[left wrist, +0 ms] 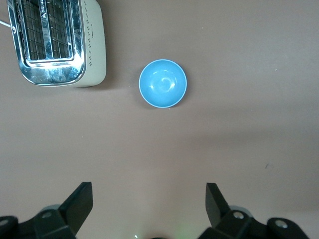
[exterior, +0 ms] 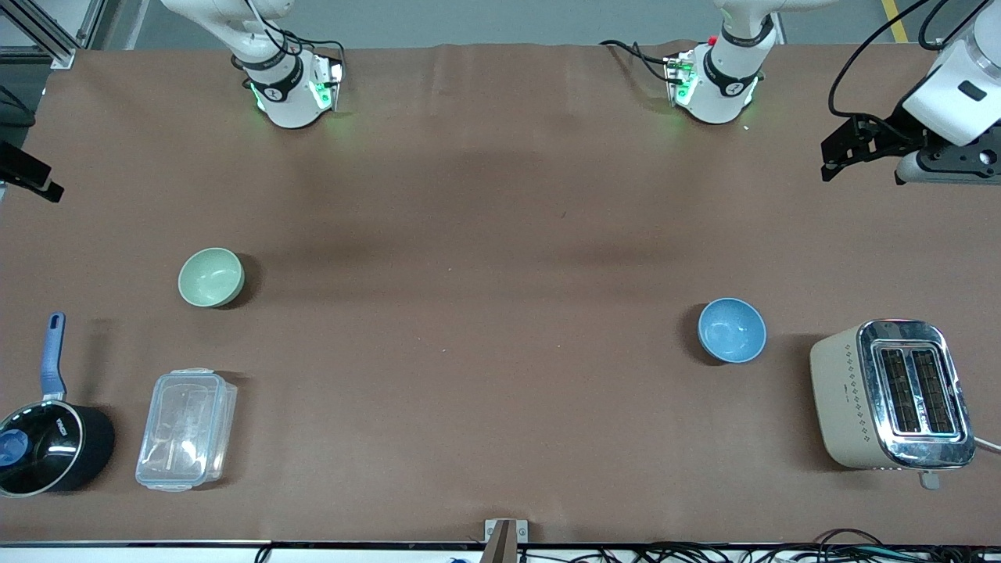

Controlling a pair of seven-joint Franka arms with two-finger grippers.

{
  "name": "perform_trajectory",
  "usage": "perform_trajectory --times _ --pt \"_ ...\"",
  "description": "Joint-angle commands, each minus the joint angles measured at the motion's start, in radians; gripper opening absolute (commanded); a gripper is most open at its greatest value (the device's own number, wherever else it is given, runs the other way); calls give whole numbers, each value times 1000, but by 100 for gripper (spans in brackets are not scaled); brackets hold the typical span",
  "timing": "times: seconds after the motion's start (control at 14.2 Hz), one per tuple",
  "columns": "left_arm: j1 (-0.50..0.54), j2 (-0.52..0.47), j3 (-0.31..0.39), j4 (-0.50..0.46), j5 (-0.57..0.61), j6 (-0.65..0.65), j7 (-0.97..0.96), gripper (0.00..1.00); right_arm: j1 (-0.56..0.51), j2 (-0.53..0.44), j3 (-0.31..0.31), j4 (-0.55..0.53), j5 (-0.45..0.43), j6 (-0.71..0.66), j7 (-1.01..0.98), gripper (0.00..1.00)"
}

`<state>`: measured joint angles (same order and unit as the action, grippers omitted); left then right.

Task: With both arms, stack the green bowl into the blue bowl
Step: 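Reach the left gripper down toward the light blue bowl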

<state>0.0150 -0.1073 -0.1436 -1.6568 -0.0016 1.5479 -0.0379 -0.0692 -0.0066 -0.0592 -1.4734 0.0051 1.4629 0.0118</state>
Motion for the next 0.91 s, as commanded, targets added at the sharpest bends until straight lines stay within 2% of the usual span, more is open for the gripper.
perform_trajectory --times 0.0,0.21,0.35,0.7,0.84 --pt "2 18 -1 26 -2 -8 15 100 3 2 -2 4 -10 -12 20 99" --pt "2 81 -2 29 3 3 18 100 5 2 -1 4 -8 -13 -7 99" --pt "5 164 -1 26 2 52 21 100 5 2 -2 2 -8 -12 -73 99" --pt "2 378 1 -14 83 265 -2 100 -4 14 -11 -2 6 2 -99 100" --pt "45 443 -1 -60 98 397 -2 100 -4 36 -62 -5 42 5 -122 100"
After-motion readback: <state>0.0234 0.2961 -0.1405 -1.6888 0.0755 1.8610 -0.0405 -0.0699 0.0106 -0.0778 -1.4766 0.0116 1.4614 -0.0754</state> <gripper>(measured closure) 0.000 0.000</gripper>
